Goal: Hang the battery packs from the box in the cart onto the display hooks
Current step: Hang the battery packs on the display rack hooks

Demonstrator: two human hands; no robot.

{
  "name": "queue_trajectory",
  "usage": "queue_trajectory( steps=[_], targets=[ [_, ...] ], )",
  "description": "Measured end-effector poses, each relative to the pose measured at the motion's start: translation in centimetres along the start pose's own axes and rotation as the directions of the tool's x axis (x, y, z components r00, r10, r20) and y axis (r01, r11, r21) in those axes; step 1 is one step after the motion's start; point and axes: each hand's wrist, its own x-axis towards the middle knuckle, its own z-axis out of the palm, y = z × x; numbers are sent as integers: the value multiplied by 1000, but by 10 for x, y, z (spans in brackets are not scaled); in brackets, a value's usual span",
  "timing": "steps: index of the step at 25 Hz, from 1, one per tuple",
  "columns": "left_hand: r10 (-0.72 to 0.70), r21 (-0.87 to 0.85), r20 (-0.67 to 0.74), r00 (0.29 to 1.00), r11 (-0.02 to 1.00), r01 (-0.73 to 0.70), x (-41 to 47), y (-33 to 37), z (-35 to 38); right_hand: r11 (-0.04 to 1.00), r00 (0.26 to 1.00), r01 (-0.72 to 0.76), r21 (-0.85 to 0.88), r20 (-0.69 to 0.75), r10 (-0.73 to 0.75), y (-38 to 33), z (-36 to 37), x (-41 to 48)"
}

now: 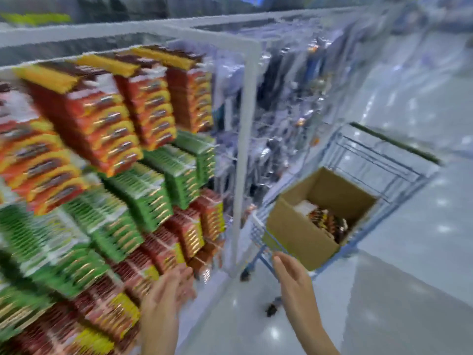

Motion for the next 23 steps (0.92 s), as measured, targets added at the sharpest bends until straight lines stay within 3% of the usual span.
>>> queue_trajectory(
  steps=[3, 9, 15, 20, 23],
  targets=[
    [-96, 53, 99, 990, 994, 91, 9, -12, 71, 1000, 988, -13, -1, -153, 12, 15, -58, 28],
    [-133, 198, 205, 970, 976, 91, 18, -47, 190, 972, 916, -176, 154, -337, 218, 51, -148, 71],
    [-235, 298, 216, 948, 940, 166, 33, -63, 257, 939, 847, -293, 181, -407, 343, 60, -192, 111],
    [-316, 351, 197, 928, 907, 234, 71, -70, 288, 922, 830, -324, 212, -403, 385, 53, -194, 166],
    [-295, 391, 217, 931, 900, 194, 104, -73, 320, 925, 833, -334, 180, -403, 379, 47, -190, 206]
  ],
)
